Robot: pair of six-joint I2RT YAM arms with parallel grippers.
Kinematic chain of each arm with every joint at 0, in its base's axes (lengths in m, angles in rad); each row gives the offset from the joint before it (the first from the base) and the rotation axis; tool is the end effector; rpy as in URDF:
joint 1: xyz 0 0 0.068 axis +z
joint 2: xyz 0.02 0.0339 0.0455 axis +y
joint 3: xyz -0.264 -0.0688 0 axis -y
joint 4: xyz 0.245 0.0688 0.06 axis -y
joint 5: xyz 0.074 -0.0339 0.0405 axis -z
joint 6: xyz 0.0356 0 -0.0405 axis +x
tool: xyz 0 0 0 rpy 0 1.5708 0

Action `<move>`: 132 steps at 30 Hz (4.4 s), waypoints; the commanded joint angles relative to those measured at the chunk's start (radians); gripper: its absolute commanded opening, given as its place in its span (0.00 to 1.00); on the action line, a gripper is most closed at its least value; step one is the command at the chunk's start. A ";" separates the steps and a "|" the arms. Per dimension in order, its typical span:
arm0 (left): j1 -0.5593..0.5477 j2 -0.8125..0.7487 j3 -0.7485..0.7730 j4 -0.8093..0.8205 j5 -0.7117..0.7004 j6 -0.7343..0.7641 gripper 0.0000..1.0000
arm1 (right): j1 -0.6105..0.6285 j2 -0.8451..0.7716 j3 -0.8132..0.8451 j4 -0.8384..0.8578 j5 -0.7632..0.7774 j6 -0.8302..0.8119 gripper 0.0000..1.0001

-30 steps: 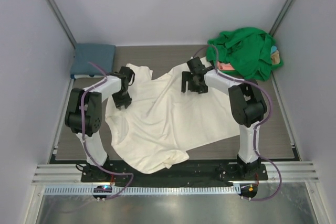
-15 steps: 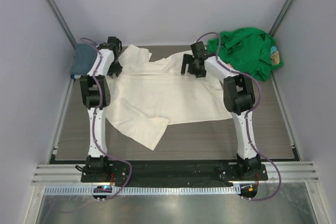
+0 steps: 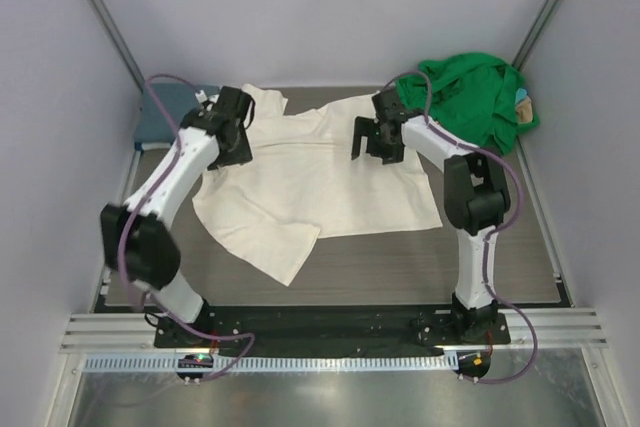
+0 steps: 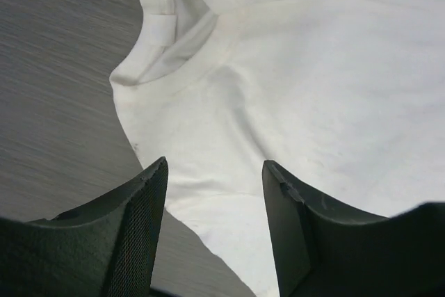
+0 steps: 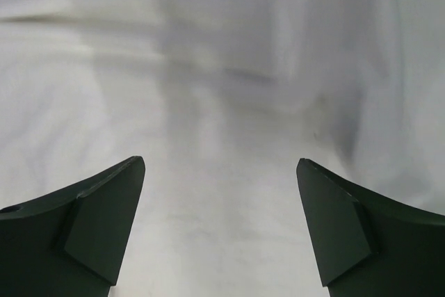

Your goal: Fold and stack the t-shirts

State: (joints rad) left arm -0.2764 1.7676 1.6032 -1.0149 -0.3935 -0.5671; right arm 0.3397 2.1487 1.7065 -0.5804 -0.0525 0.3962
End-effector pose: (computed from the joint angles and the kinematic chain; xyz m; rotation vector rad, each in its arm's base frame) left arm 0.3538 -0.0862 0.2927 -0.4812 2.5732 0.2634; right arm 0.4410 0.1578 0.1905 0.0549 2.6286 0.3303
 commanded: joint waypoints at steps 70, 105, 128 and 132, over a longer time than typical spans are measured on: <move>-0.529 -0.927 -0.904 0.044 -0.033 -0.560 0.00 | -0.326 -0.922 -1.236 0.387 0.118 0.254 0.34; -0.249 -0.748 -0.347 -0.177 -0.041 -0.085 0.00 | -0.327 -1.086 -0.908 0.161 -0.004 0.323 0.01; 0.178 0.158 0.312 -0.071 0.212 0.176 0.54 | -0.323 -0.286 -0.317 0.225 0.038 0.277 0.88; 0.181 -0.127 -0.007 0.057 0.148 0.043 0.62 | -0.327 -0.438 -0.489 0.237 0.129 0.274 0.96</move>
State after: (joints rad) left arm -0.0975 1.8919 1.7123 -0.9951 -0.2100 -0.4328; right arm 0.0139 1.8503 1.3060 -0.3382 0.0006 0.6868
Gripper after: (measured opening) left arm 0.617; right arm 0.957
